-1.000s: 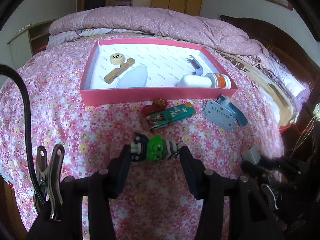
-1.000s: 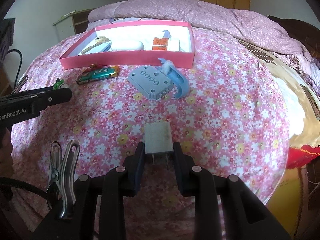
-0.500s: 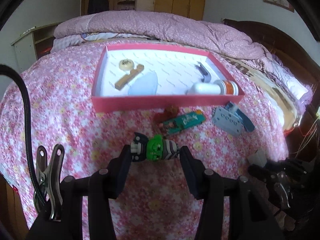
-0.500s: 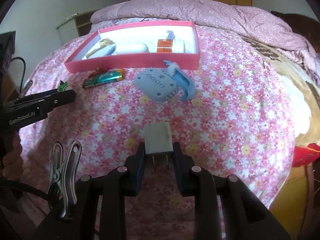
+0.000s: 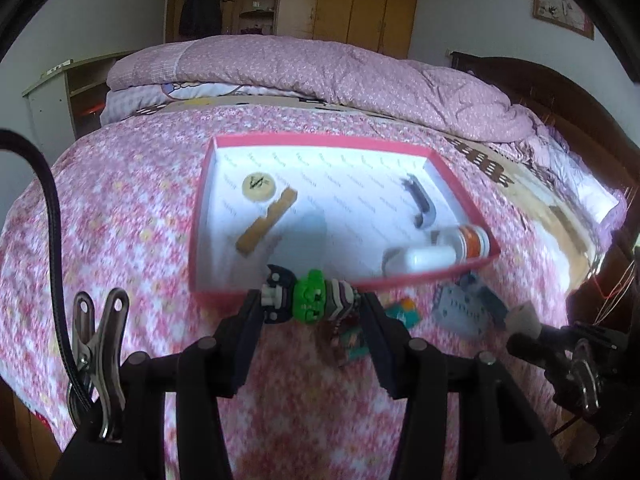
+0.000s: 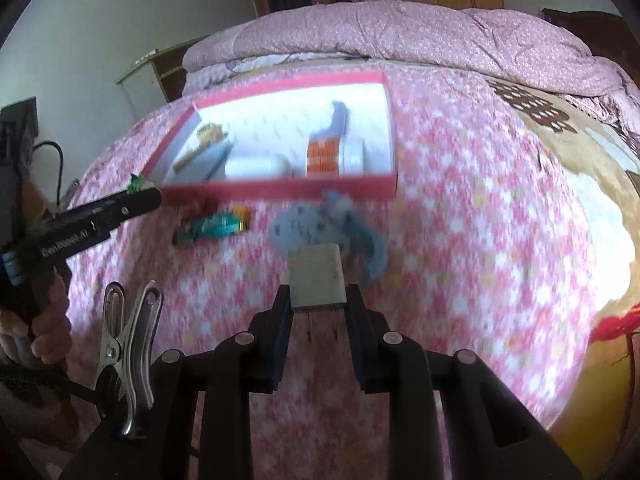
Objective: Organize rigid objects
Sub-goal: 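Carry the figurine and charger plug into the pink box, opening both grippers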
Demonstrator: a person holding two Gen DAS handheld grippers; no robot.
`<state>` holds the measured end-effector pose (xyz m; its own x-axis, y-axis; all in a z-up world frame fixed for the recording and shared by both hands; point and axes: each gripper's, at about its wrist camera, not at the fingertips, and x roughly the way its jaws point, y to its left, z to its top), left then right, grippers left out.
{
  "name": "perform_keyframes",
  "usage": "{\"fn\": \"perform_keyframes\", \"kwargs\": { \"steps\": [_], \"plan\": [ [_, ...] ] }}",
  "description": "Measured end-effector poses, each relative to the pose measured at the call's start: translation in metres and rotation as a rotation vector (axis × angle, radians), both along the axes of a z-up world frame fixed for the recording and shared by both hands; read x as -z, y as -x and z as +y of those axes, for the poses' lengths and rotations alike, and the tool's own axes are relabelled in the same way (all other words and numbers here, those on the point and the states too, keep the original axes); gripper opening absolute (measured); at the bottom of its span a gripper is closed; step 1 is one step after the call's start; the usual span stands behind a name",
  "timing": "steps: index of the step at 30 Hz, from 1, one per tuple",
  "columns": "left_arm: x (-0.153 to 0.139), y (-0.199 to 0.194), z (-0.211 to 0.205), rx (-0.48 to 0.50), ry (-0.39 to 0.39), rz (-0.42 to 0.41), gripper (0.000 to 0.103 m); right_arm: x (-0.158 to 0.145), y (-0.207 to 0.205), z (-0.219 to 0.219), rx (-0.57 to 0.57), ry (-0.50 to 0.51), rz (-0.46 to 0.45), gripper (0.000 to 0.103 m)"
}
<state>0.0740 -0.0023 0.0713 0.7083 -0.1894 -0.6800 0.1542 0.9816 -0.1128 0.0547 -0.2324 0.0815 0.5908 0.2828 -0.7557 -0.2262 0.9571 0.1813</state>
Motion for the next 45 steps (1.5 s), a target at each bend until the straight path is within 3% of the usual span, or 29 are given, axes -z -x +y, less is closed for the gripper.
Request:
{"fn": "perform_keyframes", "kwargs": {
  "steps": [12, 28, 45],
  "plan": [
    [-0.019, -0.067, -0.024, 0.035, 0.013, -0.011, 0.052, -0.026, -0.063, -0.002, 0.001, -0.011, -0.041, 0.027],
    [0.006, -0.141, -0.042, 0.009, 0.017, 0.061, 0.052, -0.021, -0.12, -0.001, 0.015, -0.024, -0.008, 0.027],
    [0.011, -0.142, -0.049, 0.007, -0.032, 0.071, 0.057, -0.015, -0.126, 0.003, 0.005, 0.004, -0.005, 0.027]
  ]
}}
